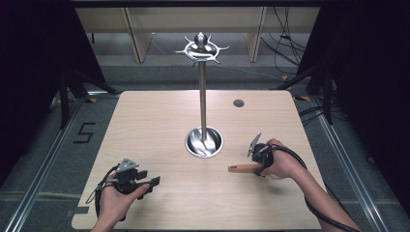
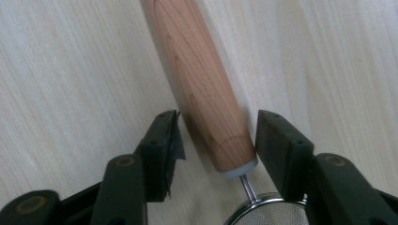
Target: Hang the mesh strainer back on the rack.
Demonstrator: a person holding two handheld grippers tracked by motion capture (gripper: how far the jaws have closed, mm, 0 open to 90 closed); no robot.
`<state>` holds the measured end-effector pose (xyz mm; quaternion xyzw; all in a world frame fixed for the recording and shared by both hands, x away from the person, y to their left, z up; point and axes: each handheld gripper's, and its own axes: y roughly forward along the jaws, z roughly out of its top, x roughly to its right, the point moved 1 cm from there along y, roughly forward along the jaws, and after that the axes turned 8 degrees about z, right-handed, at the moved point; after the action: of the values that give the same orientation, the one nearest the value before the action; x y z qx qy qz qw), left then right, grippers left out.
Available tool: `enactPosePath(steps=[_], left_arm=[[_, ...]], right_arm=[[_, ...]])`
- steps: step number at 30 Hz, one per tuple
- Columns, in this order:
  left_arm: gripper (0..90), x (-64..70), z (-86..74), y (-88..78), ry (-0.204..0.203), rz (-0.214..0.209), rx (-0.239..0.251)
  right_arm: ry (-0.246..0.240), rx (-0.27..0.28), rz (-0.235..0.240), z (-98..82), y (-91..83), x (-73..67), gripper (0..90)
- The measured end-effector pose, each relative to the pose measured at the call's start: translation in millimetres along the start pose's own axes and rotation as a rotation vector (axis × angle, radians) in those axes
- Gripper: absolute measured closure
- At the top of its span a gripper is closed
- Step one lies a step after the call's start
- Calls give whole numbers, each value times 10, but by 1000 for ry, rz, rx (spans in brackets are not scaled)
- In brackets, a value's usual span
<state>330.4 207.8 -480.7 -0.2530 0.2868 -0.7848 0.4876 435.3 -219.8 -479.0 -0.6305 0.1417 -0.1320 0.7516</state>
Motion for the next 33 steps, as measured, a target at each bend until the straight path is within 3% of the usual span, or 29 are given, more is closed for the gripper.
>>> enactPosePath(steps=[1, 2, 13, 18, 24, 26, 28, 29, 33], left_arm=[[390, 23, 1, 16, -31, 0, 21], [390, 28, 2, 19, -35, 0, 24], [389, 33, 0, 22, -30, 5, 25], [389, 31, -3, 21, -30, 7, 24], [389, 36, -3, 23, -30, 11, 25], [389, 30, -3, 23, -25, 18, 20], [390, 30, -3, 21, -25, 17, 21], [389, 30, -3, 20, -27, 10, 22], [389, 29, -4, 23, -24, 13, 17]], right_arm=[[-3, -5, 1, 0, 4, -2, 533], [-2, -5, -6, 1, 11, -6, 552], [-48, -57, -31, -15, 15, -93, 692], [-18, -34, -44, -43, -32, -133, 694], [9, 30, -43, -118, -158, -156, 694], [10, 80, -52, -146, -187, -156, 695], [46, 127, -67, -186, -234, -188, 695], [34, 148, -67, -203, -251, -187, 695], [84, 237, -73, -292, -328, -230, 696]])
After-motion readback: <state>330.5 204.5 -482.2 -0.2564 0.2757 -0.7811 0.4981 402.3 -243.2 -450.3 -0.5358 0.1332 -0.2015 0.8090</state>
